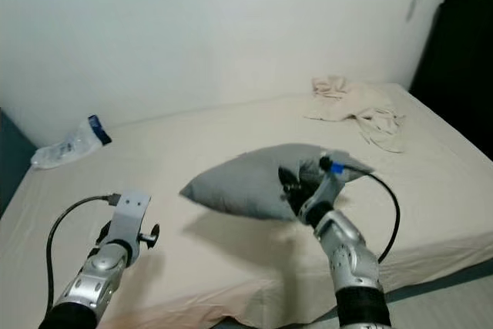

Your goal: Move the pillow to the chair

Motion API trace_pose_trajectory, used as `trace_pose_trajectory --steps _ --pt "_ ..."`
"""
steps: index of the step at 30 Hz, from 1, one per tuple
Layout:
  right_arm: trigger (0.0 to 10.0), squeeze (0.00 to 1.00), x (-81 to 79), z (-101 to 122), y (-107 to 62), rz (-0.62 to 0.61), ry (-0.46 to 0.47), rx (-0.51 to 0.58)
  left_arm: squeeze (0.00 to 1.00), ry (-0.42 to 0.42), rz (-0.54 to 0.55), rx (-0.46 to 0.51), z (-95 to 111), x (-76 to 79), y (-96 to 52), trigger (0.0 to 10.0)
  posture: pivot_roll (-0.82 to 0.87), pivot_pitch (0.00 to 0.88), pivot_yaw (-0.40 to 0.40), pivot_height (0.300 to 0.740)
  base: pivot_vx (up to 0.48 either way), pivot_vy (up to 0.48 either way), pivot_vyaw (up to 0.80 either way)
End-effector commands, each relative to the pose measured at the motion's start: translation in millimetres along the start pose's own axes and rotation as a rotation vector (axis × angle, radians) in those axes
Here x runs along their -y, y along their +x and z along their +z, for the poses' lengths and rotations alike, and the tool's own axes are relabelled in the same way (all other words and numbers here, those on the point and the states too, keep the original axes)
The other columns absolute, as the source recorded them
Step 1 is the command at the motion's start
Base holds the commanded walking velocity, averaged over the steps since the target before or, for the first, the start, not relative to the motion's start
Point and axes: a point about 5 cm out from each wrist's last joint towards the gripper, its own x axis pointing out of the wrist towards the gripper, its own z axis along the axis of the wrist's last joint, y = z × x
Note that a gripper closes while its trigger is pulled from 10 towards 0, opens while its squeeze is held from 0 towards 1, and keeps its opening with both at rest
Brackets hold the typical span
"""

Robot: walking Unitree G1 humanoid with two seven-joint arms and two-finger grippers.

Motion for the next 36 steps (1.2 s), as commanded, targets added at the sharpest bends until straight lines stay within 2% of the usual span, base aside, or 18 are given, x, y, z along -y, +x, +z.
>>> trace_pose_trajectory --steps 1,5,10,20,23,24,26,30,36 --pt "10.0 0.0 1.8 2 -5.8 -0.023 -0.064 0.036 0.0 0.05 -0.005 -0.033 -16 -2.6 -5.0 10.0 -0.08 0.033 0.056 0.74 0.0 0.0 0.77" --pt "10.0 0.0 9.8 -8 -17.9 -0.073 -0.062 0.02 0.0 0.061 -0.034 -0.059 -28 2.8 -10.4 10.0 -0.09 0.04 0.058 0.74 0.0 0.0 0.77" --pt "10.0 0.0 16.2 -17 -29.0 -0.117 -0.081 0.007 0.0 0.009 -0.088 -0.069 -37 14.8 -15.0 10.0 -0.09 0.046 0.062 0.74 0.0 0.0 0.77" --pt "10.0 0.0 7.3 -29 -27.6 -0.103 -0.119 -0.028 0.0 -0.022 -0.118 -0.062 -31 24.8 -10.3 10.0 -0.12 0.033 0.054 0.74 0.0 0.0 0.77" --pt "10.0 0.0 3.4 -37 -31.5 -0.089 -0.125 -0.058 0.0 -0.049 -0.125 -0.058 -30 29.7 -8.9 10.0 -0.13 0.024 0.02 0.74 0.0 0.0 0.77" --pt "10.0 0.0 2.9 -39 -32.7 -0.083 -0.124 -0.07 0.0 -0.062 -0.121 -0.05 -29 31.3 -8.8 10.0 -0.13 0.022 -0.022 0.74 0.0 0.0 0.76" --pt "10.0 0.0 2.7 -41 -33.7 -0.07 -0.124 -0.09 0.0 -0.094 -0.109 -0.042 -28 33.6 -9.0 10.0 -0.12 0.01 -0.051 0.74 0.0 0.0 0.76" --pt "10.0 0.0 3.4 -40 -31.1 -0.043 -0.144 -0.111 0.0 -0.156 -0.094 -0.038 -29 38.5 -10.4 10.0 -0.1 0.002 -0.077 0.74 0.0 0.0 0.76" --pt "10.0 0.0 5.8 -31 -20.9 -0.044 -0.162 -0.092 0.0 -0.169 -0.117 -0.016 -28 46.7 -13.5 10.0 -0.08 0.0 -0.076 0.74 0.0 0.0 0.76"
